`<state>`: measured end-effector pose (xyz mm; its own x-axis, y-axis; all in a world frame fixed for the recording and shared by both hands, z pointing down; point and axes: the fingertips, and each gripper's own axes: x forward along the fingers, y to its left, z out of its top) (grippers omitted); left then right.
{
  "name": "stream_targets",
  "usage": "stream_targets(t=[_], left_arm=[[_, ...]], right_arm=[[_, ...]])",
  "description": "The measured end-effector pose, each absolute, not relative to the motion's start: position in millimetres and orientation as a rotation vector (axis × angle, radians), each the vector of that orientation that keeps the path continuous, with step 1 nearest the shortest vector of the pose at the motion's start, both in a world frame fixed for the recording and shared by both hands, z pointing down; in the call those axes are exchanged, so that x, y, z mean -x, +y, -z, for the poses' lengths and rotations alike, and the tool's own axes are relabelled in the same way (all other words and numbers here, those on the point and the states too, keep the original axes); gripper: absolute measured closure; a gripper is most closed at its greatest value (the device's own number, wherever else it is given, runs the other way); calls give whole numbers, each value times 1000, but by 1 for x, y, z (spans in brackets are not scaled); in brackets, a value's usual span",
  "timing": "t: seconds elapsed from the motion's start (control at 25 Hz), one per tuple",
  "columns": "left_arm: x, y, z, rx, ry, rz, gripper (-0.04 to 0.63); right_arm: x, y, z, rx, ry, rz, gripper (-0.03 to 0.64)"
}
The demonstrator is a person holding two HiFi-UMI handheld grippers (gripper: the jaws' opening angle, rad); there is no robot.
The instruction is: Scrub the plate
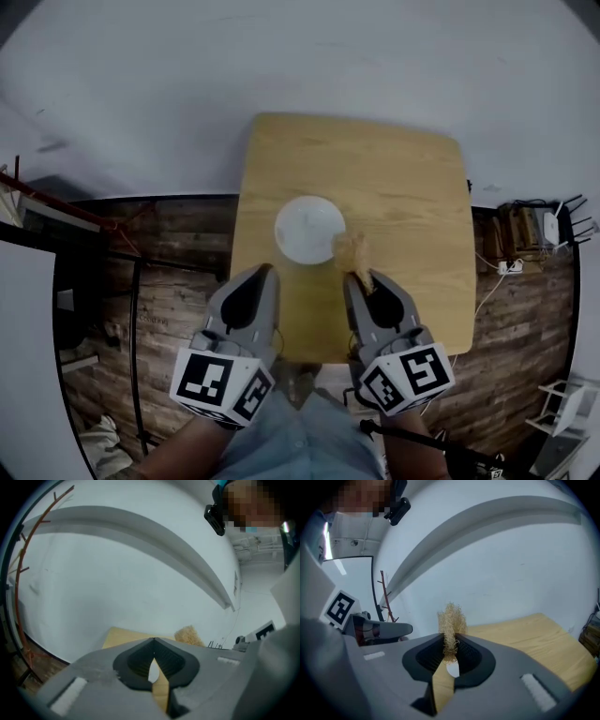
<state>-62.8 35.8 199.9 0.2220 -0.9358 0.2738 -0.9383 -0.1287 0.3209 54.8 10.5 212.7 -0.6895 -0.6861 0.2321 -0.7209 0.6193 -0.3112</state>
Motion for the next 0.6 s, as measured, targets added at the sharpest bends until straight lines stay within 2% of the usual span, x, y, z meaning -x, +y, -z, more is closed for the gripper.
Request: stream_targets(t=[0.44,0.6], left_arm=[[90,-17,-309,-1810,-1533,-34,575],[92,-24,-328,-1723,-1465,7,547]], right_arm=[[-29,-44,-310,-1126,-2540,-758,557],[-25,-51,-326,-1094,-2511,-797,557]])
